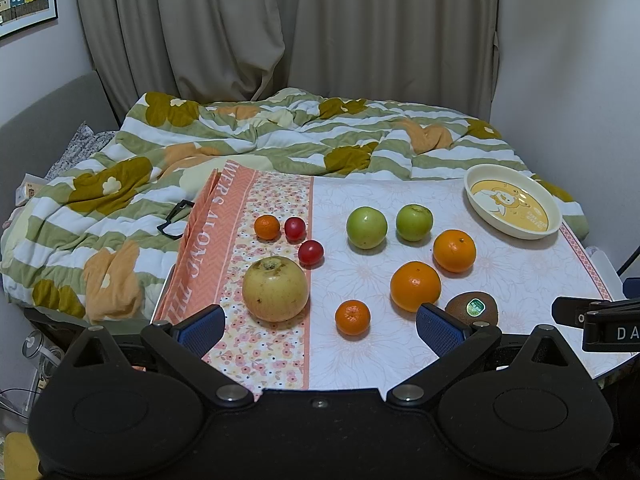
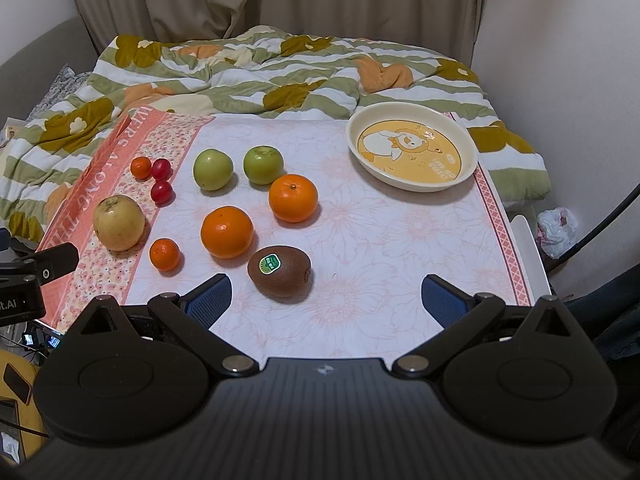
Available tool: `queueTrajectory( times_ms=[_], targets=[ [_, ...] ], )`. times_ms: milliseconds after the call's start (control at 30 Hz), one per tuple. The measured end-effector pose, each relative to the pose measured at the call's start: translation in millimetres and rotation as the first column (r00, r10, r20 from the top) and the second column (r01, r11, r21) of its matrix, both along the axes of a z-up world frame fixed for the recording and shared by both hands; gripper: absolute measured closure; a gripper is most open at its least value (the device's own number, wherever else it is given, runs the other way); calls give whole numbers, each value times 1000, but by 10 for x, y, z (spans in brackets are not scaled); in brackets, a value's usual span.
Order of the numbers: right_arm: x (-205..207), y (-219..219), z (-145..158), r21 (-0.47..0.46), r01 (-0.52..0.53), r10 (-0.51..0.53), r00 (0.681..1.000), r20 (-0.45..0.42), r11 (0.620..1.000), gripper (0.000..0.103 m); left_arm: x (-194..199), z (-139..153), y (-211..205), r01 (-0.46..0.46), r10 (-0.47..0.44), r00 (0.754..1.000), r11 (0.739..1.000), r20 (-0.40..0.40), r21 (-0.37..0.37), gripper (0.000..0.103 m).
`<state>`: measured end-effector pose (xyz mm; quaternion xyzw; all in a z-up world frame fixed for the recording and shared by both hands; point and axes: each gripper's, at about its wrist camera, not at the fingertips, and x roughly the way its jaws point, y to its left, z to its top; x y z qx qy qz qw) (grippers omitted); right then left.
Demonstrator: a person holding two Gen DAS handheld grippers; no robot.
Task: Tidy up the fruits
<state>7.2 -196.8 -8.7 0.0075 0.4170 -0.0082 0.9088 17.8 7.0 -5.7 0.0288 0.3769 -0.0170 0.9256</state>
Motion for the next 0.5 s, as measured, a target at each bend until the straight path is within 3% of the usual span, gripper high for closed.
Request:
queueTrajectory(
  times_ms=[500],
  targets=[
    [152, 263, -78, 6, -35, 35, 999, -7, 999, 0, 62, 24, 163, -18, 17, 1000, 999, 22, 37, 0]
  ],
)
